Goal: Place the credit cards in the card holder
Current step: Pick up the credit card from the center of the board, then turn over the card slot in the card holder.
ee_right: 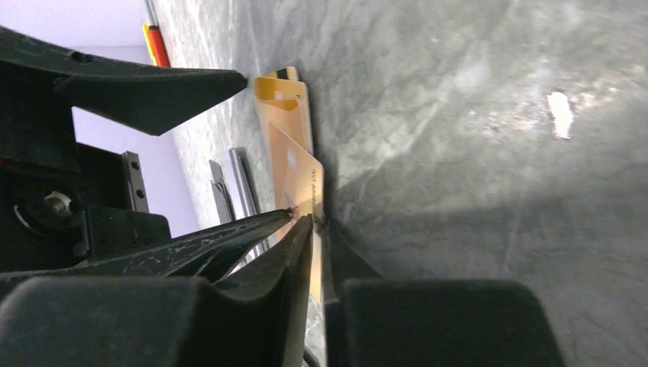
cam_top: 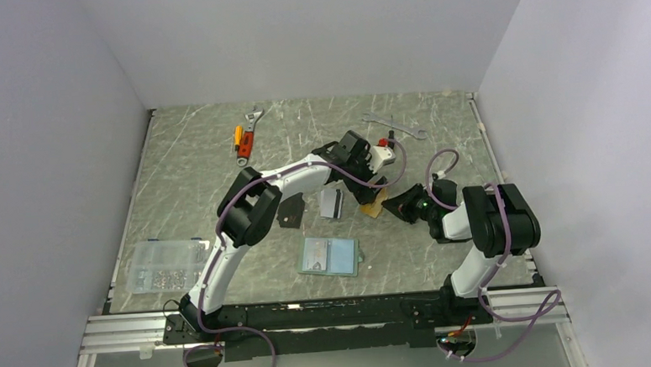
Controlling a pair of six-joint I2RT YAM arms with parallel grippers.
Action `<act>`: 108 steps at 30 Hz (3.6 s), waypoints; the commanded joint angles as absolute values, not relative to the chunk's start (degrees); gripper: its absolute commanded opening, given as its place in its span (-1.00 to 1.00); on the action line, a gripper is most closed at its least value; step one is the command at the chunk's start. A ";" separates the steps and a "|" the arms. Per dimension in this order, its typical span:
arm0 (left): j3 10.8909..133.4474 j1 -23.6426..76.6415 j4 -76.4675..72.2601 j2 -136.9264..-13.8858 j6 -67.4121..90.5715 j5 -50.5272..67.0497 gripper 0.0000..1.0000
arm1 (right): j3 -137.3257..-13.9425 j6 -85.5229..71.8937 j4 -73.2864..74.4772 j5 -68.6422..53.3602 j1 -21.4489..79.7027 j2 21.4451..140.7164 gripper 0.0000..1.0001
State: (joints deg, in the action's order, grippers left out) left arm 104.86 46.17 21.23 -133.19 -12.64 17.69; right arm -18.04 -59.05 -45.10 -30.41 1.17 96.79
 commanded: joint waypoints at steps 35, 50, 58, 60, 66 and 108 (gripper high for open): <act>87.75 35.89 10.58 -119.85 19.48 57.17 0.99 | -14.22 -57.92 -38.50 -32.82 1.32 72.13 -1.00; 79.17 34.07 -13.26 -120.17 40.36 63.16 0.83 | -12.83 -65.96 -52.23 -38.88 1.47 72.38 -1.00; 76.84 35.21 -28.07 -120.65 52.73 66.44 0.12 | -14.61 -66.56 -53.94 -37.71 3.95 74.53 -1.00; 76.64 35.39 -27.84 -120.34 52.83 66.58 0.04 | -14.74 -66.85 -54.71 -37.48 4.21 74.99 -1.00; 75.96 35.48 -29.89 -120.58 54.48 67.35 -0.38 | -15.24 -66.02 -53.38 -36.32 5.04 74.17 -1.00; 63.20 31.46 -25.87 -106.04 52.53 73.69 -0.53 | -17.59 -59.46 -34.61 -34.89 8.53 56.63 -1.00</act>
